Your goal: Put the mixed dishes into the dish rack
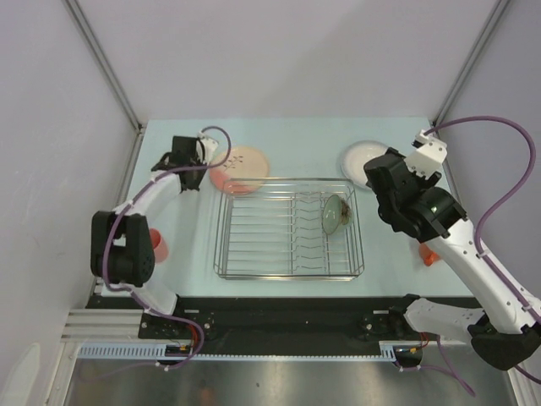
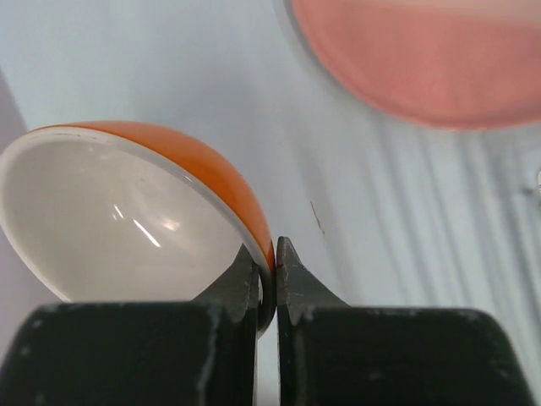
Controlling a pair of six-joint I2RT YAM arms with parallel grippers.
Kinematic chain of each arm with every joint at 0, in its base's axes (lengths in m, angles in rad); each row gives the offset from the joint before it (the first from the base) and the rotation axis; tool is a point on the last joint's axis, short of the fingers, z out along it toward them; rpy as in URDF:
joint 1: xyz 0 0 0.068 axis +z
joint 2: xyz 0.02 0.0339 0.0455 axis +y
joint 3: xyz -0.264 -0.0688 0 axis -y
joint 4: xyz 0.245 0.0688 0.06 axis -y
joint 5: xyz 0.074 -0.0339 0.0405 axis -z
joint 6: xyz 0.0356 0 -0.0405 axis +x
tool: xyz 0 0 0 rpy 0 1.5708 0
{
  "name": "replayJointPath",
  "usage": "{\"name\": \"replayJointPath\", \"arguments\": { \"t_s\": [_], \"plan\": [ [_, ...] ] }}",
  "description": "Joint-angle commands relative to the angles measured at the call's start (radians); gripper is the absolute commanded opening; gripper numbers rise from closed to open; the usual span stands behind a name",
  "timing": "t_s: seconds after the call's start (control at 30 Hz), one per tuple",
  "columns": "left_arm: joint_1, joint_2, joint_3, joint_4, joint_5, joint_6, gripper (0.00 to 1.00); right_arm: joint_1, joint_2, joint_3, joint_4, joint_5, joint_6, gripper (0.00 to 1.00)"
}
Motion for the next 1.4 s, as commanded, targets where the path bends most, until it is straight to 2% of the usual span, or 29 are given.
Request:
{"name": "replayJointPath", "arguments": {
  "t_s": [0.0,0.03,0.07,0.1,0.13,0.17,0.2,0.23,0.33,0.37,0.43,0.47,0.5,0.53,0.6,0.67,0.77,0.8,0.83,0.97,1.07,1.2,1.23,1.37],
  "plan": [
    [0.009,-0.199,0.349,-0.277,0.211,-0.061,0.00,0.001,0.022,-0.009,0.034,0.066,-0.007,0.73],
    [0.009,-0.205,0.413,-0.422,0.271,-0.064,0.00,-0.001,0.027,-0.012,0.031,0.077,-0.003,0.73],
    [0.009,-0.216,0.474,-0.486,0.325,-0.072,0.00,-0.002,0.033,-0.013,0.025,0.086,0.017,0.71],
    [0.007,-0.217,0.601,-0.552,0.452,-0.079,0.00,-0.002,0.044,-0.015,0.022,0.109,0.028,0.71],
    [0.007,-0.214,0.666,-0.697,0.536,-0.085,0.00,-0.002,0.047,-0.015,0.017,0.117,0.041,0.71],
    [0.006,-0.196,0.729,-0.776,0.627,-0.076,0.00,-0.005,0.050,-0.016,0.008,0.124,0.051,0.71],
    [-0.008,-0.185,0.833,-0.851,0.806,-0.076,0.00,-0.005,0.056,-0.018,0.003,0.137,0.077,0.70],
    [-0.019,-0.176,0.864,-0.964,0.877,-0.090,0.01,-0.005,0.058,-0.018,-0.003,0.143,0.088,0.71],
    [-0.102,-0.180,0.843,-1.014,1.093,-0.153,0.00,-0.010,0.062,-0.029,-0.008,0.158,0.106,0.70],
    [-0.128,-0.202,0.808,-0.990,1.128,-0.209,0.00,-0.012,0.062,-0.029,-0.006,0.158,0.106,0.70],
    [-0.212,-0.235,0.643,-0.822,1.221,-0.295,0.00,-0.013,0.059,-0.033,-0.014,0.164,0.117,0.70],
    [-0.243,-0.283,0.575,-0.728,1.238,-0.432,0.00,-0.016,0.056,-0.033,-0.032,0.170,0.126,0.70],
    [-0.310,-0.304,0.464,-0.545,1.247,-0.490,0.00,-0.016,0.049,-0.033,-0.044,0.184,0.132,0.70],
    [-0.344,-0.323,0.417,-0.455,1.245,-0.542,0.00,-0.021,0.027,-0.033,-0.054,0.189,0.155,0.70],
    [-0.425,-0.348,0.336,-0.256,1.252,-0.670,0.00,-0.031,-0.007,-0.033,-0.086,0.206,0.175,0.70],
    [-0.465,-0.262,0.360,-0.246,1.284,-0.751,0.00,-0.038,-0.060,-0.033,-0.098,0.221,0.183,0.70],
    [-0.530,-0.228,0.302,-0.053,1.236,-0.893,0.00,-0.051,-0.117,-0.042,-0.104,0.238,0.177,0.70],
    [-0.556,-0.217,0.266,0.066,1.232,-0.955,0.00,-0.059,-0.125,-0.045,-0.106,0.240,0.172,0.70],
    [-0.568,-0.196,0.259,0.110,1.217,-1.036,0.00,-0.062,-0.131,-0.051,-0.109,0.243,0.169,0.70],
    [-0.635,-0.144,0.266,0.240,1.146,-1.101,0.00,-0.078,-0.149,-0.053,-0.147,0.230,0.192,0.70],
    [-0.651,-0.093,0.284,0.265,1.108,-1.158,0.00,-0.084,-0.159,-0.053,-0.144,0.226,0.180,0.70],
    [-0.683,-0.019,0.306,0.370,1.053,-1.231,0.00,-0.096,-0.181,-0.052,-0.084,0.203,0.079,0.70],
    [-0.694,0.008,0.306,0.398,1.047,-1.291,0.00,-0.102,-0.188,-0.050,-0.075,0.194,0.075,0.70],
    [-0.775,0.079,0.317,0.477,1.024,-1.349,0.00,-0.130,-0.237,-0.048,-0.110,0.155,0.103,0.69]
  ]
}}
